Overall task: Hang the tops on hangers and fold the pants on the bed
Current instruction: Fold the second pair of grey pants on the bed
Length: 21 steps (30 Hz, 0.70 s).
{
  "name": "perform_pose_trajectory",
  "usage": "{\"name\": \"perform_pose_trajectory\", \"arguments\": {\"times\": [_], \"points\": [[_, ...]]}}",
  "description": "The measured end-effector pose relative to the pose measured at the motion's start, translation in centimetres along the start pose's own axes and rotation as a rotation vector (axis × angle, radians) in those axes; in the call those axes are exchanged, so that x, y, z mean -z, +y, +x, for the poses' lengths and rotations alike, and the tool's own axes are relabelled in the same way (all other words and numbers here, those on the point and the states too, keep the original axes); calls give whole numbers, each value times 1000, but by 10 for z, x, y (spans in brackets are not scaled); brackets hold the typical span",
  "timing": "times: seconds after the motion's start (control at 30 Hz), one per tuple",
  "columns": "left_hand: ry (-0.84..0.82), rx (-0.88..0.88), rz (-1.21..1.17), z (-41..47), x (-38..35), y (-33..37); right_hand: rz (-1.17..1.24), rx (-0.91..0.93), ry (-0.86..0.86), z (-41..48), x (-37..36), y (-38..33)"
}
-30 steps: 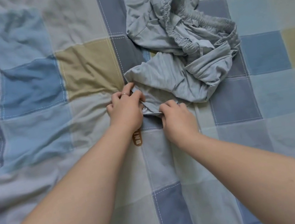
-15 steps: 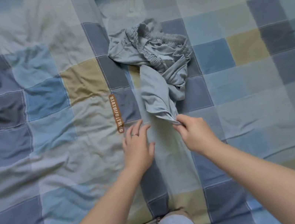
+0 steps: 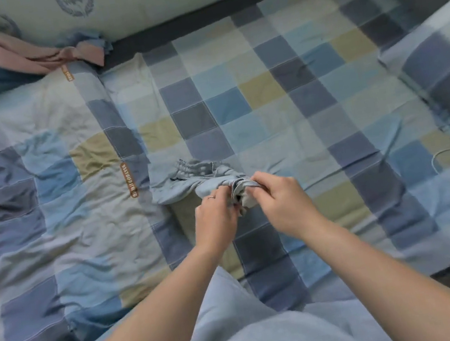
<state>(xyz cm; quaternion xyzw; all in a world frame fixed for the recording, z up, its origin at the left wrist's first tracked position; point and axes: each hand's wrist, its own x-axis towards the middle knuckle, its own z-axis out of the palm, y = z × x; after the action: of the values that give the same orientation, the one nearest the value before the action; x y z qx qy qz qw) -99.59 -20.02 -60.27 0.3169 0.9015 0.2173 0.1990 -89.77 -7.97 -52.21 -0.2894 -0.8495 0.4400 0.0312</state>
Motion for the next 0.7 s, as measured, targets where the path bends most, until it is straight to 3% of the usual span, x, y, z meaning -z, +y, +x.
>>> {"name": "perform_pose_trajectory", "arguments": {"times": [0.1, 0.27, 0.4, 0.7], "points": [[-2, -34, 29, -51, -11, 38, 61, 75, 48, -59, 47, 9], [80, 159, -268, -117, -6, 106, 120, 96, 65, -127, 121, 17], [175, 236, -377, -145, 29, 156, 102, 79, 76, -160, 179, 18], [336, 107, -486, -177, 98, 231, 268, 163, 153, -215, 268, -24]]}}
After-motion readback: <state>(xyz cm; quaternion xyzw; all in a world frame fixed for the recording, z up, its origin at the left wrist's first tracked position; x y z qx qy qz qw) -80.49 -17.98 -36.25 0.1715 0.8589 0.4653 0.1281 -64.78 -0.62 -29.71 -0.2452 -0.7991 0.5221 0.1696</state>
